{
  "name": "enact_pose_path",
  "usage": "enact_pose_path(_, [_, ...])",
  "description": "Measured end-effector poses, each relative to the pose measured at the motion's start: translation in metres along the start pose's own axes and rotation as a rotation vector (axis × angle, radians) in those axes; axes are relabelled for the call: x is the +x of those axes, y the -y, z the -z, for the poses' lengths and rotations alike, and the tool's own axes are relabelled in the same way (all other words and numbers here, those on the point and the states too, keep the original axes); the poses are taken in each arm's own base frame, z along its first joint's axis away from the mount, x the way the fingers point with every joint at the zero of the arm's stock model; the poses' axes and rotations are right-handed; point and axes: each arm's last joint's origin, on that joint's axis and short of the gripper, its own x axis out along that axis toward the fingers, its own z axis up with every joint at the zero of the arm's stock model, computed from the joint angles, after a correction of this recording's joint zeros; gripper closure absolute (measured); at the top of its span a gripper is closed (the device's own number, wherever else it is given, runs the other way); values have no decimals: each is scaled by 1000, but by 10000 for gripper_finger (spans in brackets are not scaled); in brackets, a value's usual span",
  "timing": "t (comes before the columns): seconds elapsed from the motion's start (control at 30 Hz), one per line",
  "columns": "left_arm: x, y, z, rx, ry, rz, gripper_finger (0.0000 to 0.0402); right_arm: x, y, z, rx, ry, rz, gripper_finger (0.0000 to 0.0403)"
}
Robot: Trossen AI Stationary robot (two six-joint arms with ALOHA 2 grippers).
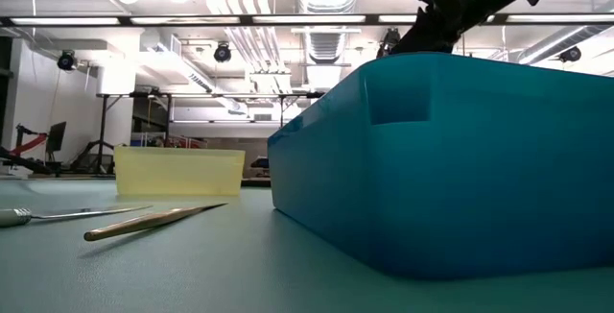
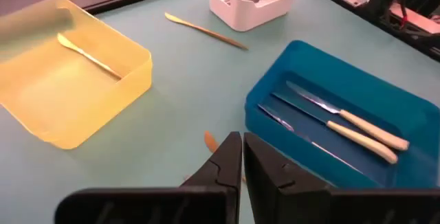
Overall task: Sort silverware by color (type)
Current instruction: Put the green knife into the white bin
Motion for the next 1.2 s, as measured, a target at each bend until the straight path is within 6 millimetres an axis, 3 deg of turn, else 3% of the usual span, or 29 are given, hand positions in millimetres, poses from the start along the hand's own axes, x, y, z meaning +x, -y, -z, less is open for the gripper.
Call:
enact_pose_path(0.3, [-11,-15,-22,16,-66,27,401,1,-4,1,24,-8,-16,360])
enact_pose_path(0.47, [-8,-13,-18,-26,-162,-4,401,3,-4,7,35,-25,-14,360])
enact_pose_path(0.87, [27,28,45,-109,-391,-129,401,13,-4,53,91,-141,-8,360])
enact_pose_path(1.2, [68,54,94,-69,-586,-201,401,14,-7,58,90,-153,-19,360])
